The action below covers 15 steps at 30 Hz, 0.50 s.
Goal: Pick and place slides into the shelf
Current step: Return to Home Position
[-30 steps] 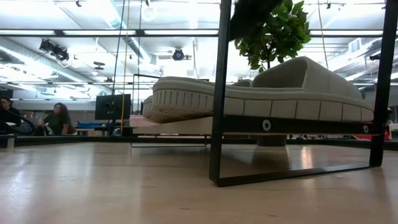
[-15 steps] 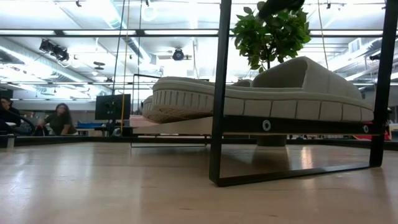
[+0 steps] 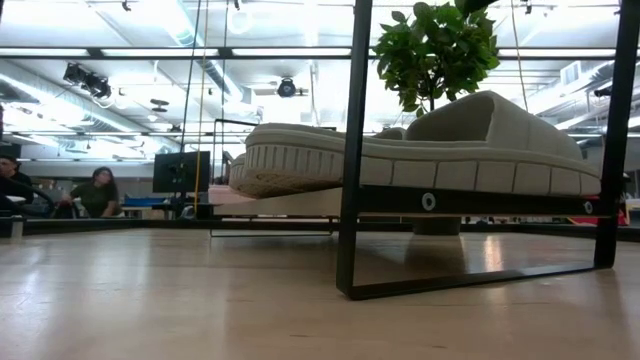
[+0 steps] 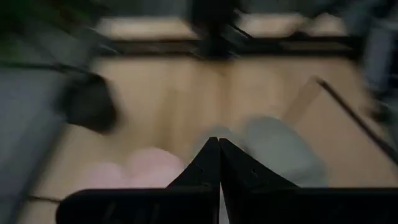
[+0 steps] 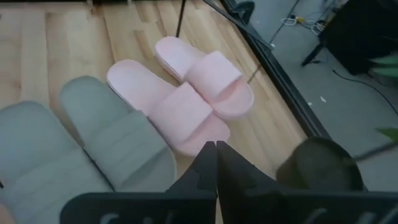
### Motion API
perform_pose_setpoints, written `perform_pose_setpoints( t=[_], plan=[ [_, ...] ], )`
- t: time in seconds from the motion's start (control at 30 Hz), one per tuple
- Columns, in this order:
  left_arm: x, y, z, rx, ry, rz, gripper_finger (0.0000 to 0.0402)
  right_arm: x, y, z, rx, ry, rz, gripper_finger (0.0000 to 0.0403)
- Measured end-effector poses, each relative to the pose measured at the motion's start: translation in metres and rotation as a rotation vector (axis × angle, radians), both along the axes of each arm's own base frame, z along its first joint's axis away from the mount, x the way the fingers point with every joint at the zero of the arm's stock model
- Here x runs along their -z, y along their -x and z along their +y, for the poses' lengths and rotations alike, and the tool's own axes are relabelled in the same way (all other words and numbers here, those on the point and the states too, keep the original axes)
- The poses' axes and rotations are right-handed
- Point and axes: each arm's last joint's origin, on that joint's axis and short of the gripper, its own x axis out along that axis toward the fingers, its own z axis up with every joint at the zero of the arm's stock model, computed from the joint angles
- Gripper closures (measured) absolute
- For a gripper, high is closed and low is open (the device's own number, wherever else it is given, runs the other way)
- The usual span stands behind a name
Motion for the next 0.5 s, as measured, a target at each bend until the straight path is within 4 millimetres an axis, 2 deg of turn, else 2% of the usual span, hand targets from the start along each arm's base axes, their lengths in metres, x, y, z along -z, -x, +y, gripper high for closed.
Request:
perform_pose_setpoints(
  t=[0.07, 0.2, 0.4, 0.5],
  plan=[
    [0.004, -0.002, 0.011, 0.120, 0.096, 0.046, 0.0395, -0.001, 0.007, 0.002, 0.024, 0.001, -0.009, 0.0403],
    [0.006, -0.014, 0.022, 0.265, 0.067, 0.005, 0.0396, 0.000, 0.018, 0.008, 0.059, -0.003, -0.019, 0.0403],
    [0.000, -0.029, 0.040, 0.280, 0.066, -0.145, 0.0394, 0.002, 0.024, 0.018, 0.079, -0.018, -0.045, 0.0403],
    [0.015, -0.037, 0.046, 0.267, 0.107, -0.224, 0.0393, 0.003, 0.026, 0.022, 0.095, -0.012, -0.067, 0.0403]
  ],
)
